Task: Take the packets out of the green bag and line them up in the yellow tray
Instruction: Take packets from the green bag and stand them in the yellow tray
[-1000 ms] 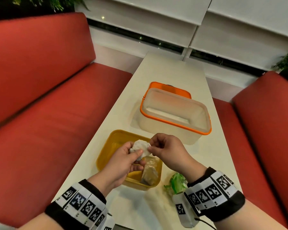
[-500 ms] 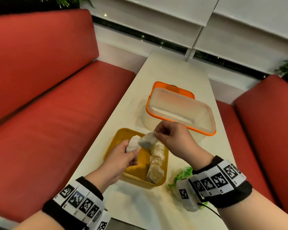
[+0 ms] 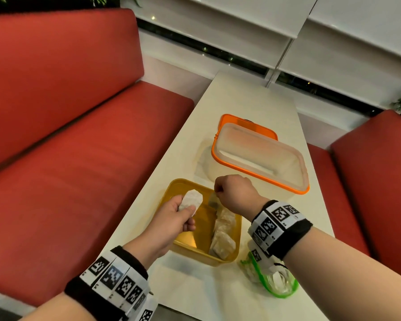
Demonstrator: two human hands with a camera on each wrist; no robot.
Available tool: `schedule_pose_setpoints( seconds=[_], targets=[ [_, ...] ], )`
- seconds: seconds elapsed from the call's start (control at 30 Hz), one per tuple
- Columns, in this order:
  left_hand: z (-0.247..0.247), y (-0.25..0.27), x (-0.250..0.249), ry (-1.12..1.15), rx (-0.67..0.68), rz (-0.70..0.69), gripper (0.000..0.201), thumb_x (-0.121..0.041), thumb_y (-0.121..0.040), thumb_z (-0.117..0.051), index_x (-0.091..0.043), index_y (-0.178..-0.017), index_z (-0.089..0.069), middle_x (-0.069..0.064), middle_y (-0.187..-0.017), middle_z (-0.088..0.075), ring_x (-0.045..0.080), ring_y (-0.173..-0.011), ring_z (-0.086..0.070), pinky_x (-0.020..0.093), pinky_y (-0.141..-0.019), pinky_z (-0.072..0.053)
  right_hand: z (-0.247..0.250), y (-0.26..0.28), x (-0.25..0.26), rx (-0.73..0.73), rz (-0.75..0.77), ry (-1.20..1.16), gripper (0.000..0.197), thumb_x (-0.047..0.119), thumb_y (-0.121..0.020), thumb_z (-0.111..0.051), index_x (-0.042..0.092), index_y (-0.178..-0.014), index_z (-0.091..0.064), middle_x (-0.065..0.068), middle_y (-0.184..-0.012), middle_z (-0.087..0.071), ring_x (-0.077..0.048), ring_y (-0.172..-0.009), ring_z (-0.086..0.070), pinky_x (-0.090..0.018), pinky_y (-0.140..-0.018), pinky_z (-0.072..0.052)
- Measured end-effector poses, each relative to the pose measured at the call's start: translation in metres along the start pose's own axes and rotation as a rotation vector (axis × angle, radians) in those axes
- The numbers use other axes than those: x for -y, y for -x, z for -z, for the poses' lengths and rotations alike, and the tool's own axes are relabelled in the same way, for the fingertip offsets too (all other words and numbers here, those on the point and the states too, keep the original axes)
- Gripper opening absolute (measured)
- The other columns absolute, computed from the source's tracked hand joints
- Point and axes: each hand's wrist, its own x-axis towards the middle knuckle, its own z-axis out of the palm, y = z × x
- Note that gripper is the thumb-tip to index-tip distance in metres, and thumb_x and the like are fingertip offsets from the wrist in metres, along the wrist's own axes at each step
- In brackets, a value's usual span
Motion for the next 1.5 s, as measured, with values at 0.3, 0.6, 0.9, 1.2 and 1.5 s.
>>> schedule_pose_setpoints(
  seconds=[0.3,0.6,0.9,1.2,1.5],
  targets=[
    [0.002,-0.002,0.002,0.006,0.013,0.014,0.011,-0.007,-0.095,-0.05,-0.013,-0.099,-0.059,0.003,-0.077,-0.053,0.012,-0.064,-0.051,0.029,-0.065,-0.05,-0.01,-0.01,0.008,0.053,0.008,0.052,0.019,0.011,-0.083,-0.049,0.018,-0.093,-0.064,-0.002,-0.089,-0.063,-0.025,-0.085,-0.054,-0.035,-0.078,-0.033],
    [0.002,-0.002,0.002,0.023,0.021,0.026,0.012,-0.007,-0.095,-0.049,-0.013,-0.099,-0.058,0.003,-0.078,-0.053,0.011,-0.063,-0.051,0.028,-0.063,-0.049,-0.011,-0.008,0.011,0.09,0.002,0.077,0.015,0.012,-0.077,-0.051,0.016,-0.087,-0.06,-0.004,-0.086,-0.063,-0.027,-0.083,-0.055,-0.036,-0.079,-0.03],
    [0.003,-0.002,0.002,0.023,0.019,0.035,0.014,-0.009,-0.096,-0.05,-0.018,-0.102,-0.059,0.004,-0.08,-0.054,0.013,-0.067,-0.052,0.029,-0.067,-0.05,-0.01,-0.003,0.013,0.045,0.032,0.262,0.01,0.015,-0.08,-0.056,0.016,-0.09,-0.057,-0.002,-0.084,-0.06,-0.024,-0.078,-0.052,-0.037,-0.08,-0.03],
    [-0.001,-0.007,0.001,0.01,0.01,0.049,0.01,-0.01,-0.096,-0.049,-0.015,-0.097,-0.058,0.004,-0.082,-0.055,0.012,-0.065,-0.053,0.027,-0.063,-0.05,0.014,0.007,0.013,-0.02,0.017,-0.46,0.023,0.01,-0.083,-0.056,0.017,-0.102,-0.068,0.001,-0.095,-0.066,-0.015,-0.088,-0.059,-0.026,-0.075,-0.045],
    [-0.014,-0.014,-0.002,-0.129,-0.029,-0.019,0.013,-0.011,-0.092,-0.057,-0.023,-0.098,-0.061,0.0,-0.094,-0.065,0.015,-0.086,-0.061,0.029,-0.077,-0.049,0.015,0.022,0.014,-0.07,0.091,-0.463,0.004,0.014,-0.084,-0.065,0.014,-0.087,-0.068,0.002,-0.075,-0.061,-0.011,-0.068,-0.052,-0.018,-0.057,-0.039]
  ],
)
